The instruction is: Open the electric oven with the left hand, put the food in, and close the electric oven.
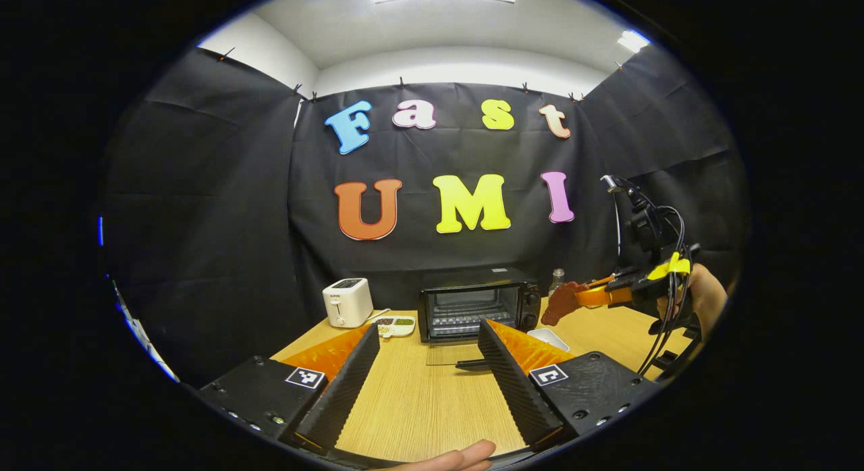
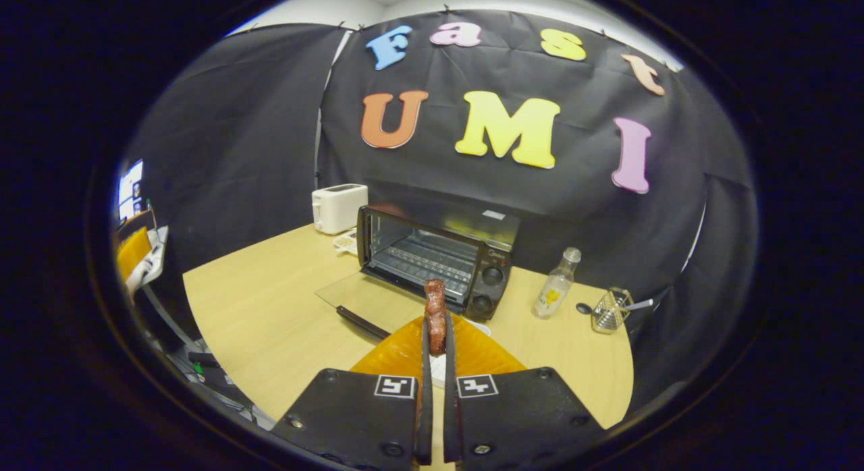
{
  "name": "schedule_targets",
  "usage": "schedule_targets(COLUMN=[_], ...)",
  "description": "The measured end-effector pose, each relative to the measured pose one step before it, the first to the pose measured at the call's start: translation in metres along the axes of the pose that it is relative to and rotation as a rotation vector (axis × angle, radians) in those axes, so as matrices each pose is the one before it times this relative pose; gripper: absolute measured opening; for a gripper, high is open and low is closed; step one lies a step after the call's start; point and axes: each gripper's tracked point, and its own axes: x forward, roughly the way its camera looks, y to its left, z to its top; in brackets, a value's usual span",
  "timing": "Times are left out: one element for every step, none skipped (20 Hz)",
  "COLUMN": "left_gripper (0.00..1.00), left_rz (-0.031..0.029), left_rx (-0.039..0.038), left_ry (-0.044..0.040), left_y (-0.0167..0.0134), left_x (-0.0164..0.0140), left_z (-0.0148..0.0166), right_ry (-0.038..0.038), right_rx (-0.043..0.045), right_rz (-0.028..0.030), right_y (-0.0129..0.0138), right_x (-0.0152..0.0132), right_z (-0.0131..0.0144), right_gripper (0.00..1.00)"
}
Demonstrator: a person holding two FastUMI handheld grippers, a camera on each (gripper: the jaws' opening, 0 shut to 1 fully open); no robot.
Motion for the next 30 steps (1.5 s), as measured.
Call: schedule_targets(left_gripper=[0.94, 0.94, 0.94, 0.94, 0.94, 0.94, 0.94, 0.95, 0.94, 0.94, 0.94, 0.94, 0.94, 0.94, 0.94, 0.94, 0.94, 0.94, 0.94, 0.94, 0.94, 0.94, 0.94, 0.94, 0.94, 0.94, 0.94, 0.94, 0.94, 0.94], left_rz=[0.00214, 0.00372, 0.00384, 0.00338, 0.00411, -0.00801, -0.00785, 0.00074, 0.00373, 0.00504, 0.00243, 0.00396, 0.01074, 0.01677, 0.02030, 0.01395, 0.00515, 0.00260, 0.00021, -0.00565, -0.00528, -0.00590, -0.00846, -0.00387, -0.00034, 0.00053, -0.00180, 0.00089, 0.00257, 0.00282], left_rx=[-0.00457, -0.00041, 0.00343, 0.00535, 0.00411, -0.00084, -0.00667, -0.00519, -0.00079, 0.00238, 0.00246, 0.00215, 0.00582, 0.01196, 0.01208, 0.00454, -0.00253, -0.00952, -0.01295, -0.01288, -0.01259, -0.01076, -0.00693, -0.00433, -0.00334, -0.00415, -0.00547, -0.00716, -0.00631, -0.00402], left_ry=[0.00368, 0.00418, 0.00235, -0.00301, -0.00029, 0.00373, 0.00222, -0.00228, -0.00119, 0.00122, 0.00200, 0.00129, -0.00241, -0.00514, -0.00564, -0.00323, 0.00289, 0.00161, 0.00209, 0.00153, 0.00058, -0.00014, 0.00162, 0.00113, -0.00521, -0.00373, -0.00278, -0.00220, -0.00418, -0.00465], left_y=[0.00169, 0.00125, 0.00236, 0.00137, 0.00127, -0.00088, -0.00199, 0.00153, 0.00309, 0.00216, 0.00140, 0.00173, 0.00420, 0.00532, 0.00521, 0.00343, 0.00052, 0.00063, 0.00195, -0.00033, -0.00010, -0.00080, 0.00062, 0.00094, 0.00220, 0.00234, 0.00171, 0.00315, 0.00411, 0.00374], left_x=[-0.00112, -0.00007, 0.00023, -0.00048, 0.00050, 0.00061, -0.00017, 0.00056, -0.00067, -0.00056, -0.00023, -0.00063, 0.00118, -0.00049, 0.00102, -0.00014, 0.00101, 0.00133, 0.00089, 0.00097, 0.00044, 0.00125, -0.00131, -0.00016, 0.00074, 0.00002, 0.00055, -0.00144, -0.00092, 0.00134], left_z=[-0.00042, -0.00141, -0.00157, 0.00018, -0.00136, -0.00151, -0.00212, -0.00027, 0.00016, -0.00096, -0.00209, -0.00178, -0.00085, -0.00071, -0.00025, -0.00167, -0.00288, -0.00228, -0.00250, -0.00129, -0.00019, -0.00084, 0.00014, -0.00121, 0.00038, 0.00076, -0.00114, -0.00027, -0.00063, -0.00123], right_ry=[-0.02011, -0.02451, -0.02402, -0.02347, -0.01553, -0.01202, -0.00738, -0.00451, -0.00431, -0.00480, -0.00608, -0.00327, -0.00310, -0.00264, -0.00507, -0.00676, -0.00487, -0.00444, 0.00051, 0.00203, 0.00413, 0.00637, 0.00713, 0.00422, 0.01360, 0.02097, 0.01545, 0.00263, -0.00832, -0.00308], right_rx=[-0.02010, -0.01754, -0.01230, -0.00411, 0.00129, 0.00339, 0.00549, 0.00692, 0.00795, 0.00340, 0.00497, 0.00512, 0.00906, 0.01011, 0.01700, 0.02683, 0.03535, 0.03883, 0.04048, 0.04869, 0.05101, 0.04769, 0.04465, 0.05804, 0.06375, 0.07394, 0.07395, 0.06655, 0.06682, 0.07161], right_rz=[-0.01469, -0.01581, -0.01232, -0.01235, -0.00749, -0.00243, 0.00135, 0.00075, -0.00120, -0.00173, -0.00442, -0.00421, -0.00510, -0.00275, -0.00312, -0.00511, -0.00513, -0.00495, -0.00873, -0.00980, -0.00644, -0.00862, -0.00802, -0.00606, 0.00238, 0.00411, 0.00759, 0.00839, 0.00204, -0.00484], right_y=[0.00454, 0.00426, 0.00416, 0.00427, 0.00327, 0.00549, 0.00719, 0.00826, 0.00650, 0.00478, 0.00257, 0.00394, 0.00395, 0.00342, 0.00242, 0.00327, 0.00365, 0.00290, 0.00130, 0.00147, 0.00148, 0.00140, -0.00054, 0.00040, 0.00093, 0.00088, 0.00271, 0.00149, -0.00013, -0.00182], right_x=[-0.00047, 0.00095, 0.00280, 0.00455, 0.00543, 0.00399, 0.00344, 0.00506, 0.00464, 0.00627, 0.00552, 0.00623, 0.00662, 0.00747, 0.00765, 0.00730, 0.00792, 0.00744, 0.00731, 0.01046, 0.01067, 0.01150, 0.01030, 0.01159, 0.01073, 0.01097, 0.01052, 0.01238, 0.01335, 0.01428], right_z=[0.00442, 0.00580, 0.00633, 0.00741, 0.00352, 0.00324, 0.00155, 0.00205, -0.00060, 0.00135, 0.00409, 0.00130, 0.00006, -0.00019, 0.00046, -0.00007, -0.00035, -0.00042, -0.00298, -0.00164, -0.00340, -0.00373, -0.00567, -0.00281, -0.00435, -0.00609, -0.00587, -0.00099, 0.00227, 0.00128], right_gripper=[0.10, 0.10, 0.10, 0.10, 0.10, 0.10, 0.10, 0.10, 0.10, 0.10, 0.10, 0.10, 0.10, 0.10, 0.10, 0.10, 0.10, 0.10, 0.10, 0.10, 0.10, 0.10, 0.10, 0.10, 0.09, 0.09, 0.10, 0.10, 0.09, 0.10])
